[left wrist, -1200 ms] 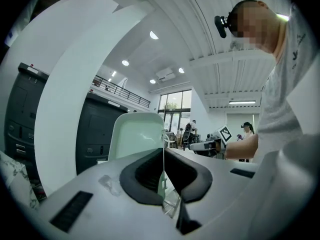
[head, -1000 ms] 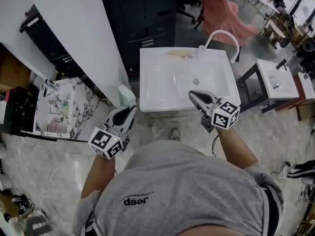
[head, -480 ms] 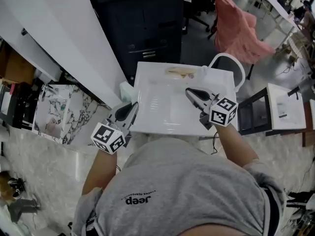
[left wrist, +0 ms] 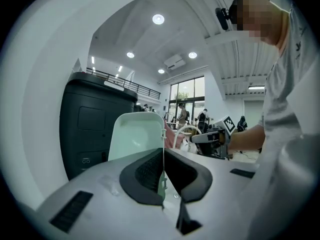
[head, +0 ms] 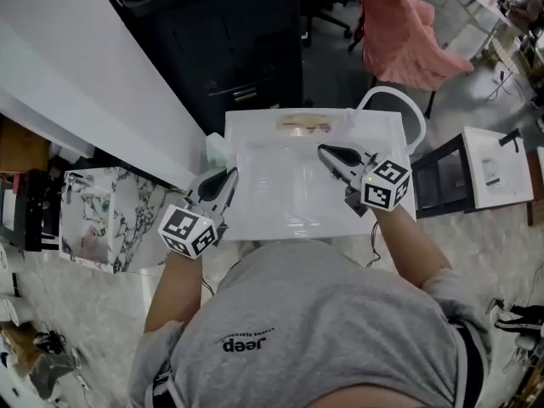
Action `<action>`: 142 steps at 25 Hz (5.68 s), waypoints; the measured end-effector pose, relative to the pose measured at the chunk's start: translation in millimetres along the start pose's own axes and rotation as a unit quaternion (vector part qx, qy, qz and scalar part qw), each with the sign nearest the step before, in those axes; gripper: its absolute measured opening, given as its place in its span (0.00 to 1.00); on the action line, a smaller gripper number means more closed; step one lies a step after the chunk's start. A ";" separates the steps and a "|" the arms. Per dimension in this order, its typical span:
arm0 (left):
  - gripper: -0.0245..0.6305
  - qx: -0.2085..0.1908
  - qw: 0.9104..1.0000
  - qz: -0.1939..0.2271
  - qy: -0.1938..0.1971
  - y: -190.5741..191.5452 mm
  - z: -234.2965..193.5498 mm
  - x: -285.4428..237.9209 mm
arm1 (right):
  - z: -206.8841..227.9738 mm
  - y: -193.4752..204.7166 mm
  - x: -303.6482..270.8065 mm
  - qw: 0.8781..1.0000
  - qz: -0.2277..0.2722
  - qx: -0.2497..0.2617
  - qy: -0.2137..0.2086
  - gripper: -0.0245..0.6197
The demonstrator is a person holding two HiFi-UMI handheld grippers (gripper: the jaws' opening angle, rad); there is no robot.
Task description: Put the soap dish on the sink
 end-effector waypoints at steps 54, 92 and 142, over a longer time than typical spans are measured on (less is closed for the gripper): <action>0.06 -0.329 0.791 -0.454 0.246 192.5 -166.2 -253.0 | 126.5 74.7 -159.0 0.996 -0.050 0.004 0.080 0.12; 0.26 -0.285 0.863 -0.380 0.173 131.7 -166.0 -232.8 | 101.3 46.8 -134.1 0.995 -0.043 0.009 0.088 0.12; 0.06 0.120 0.990 0.062 0.044 1.6 -92.4 22.2 | -25.8 -7.4 -77.0 0.995 -0.040 0.011 0.090 0.12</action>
Point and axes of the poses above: the fingertips, and each gripper's own axes: x backward along the fingers, z to its right, y out of its underside, the point moved 9 cm from there along x, backward along the fingers
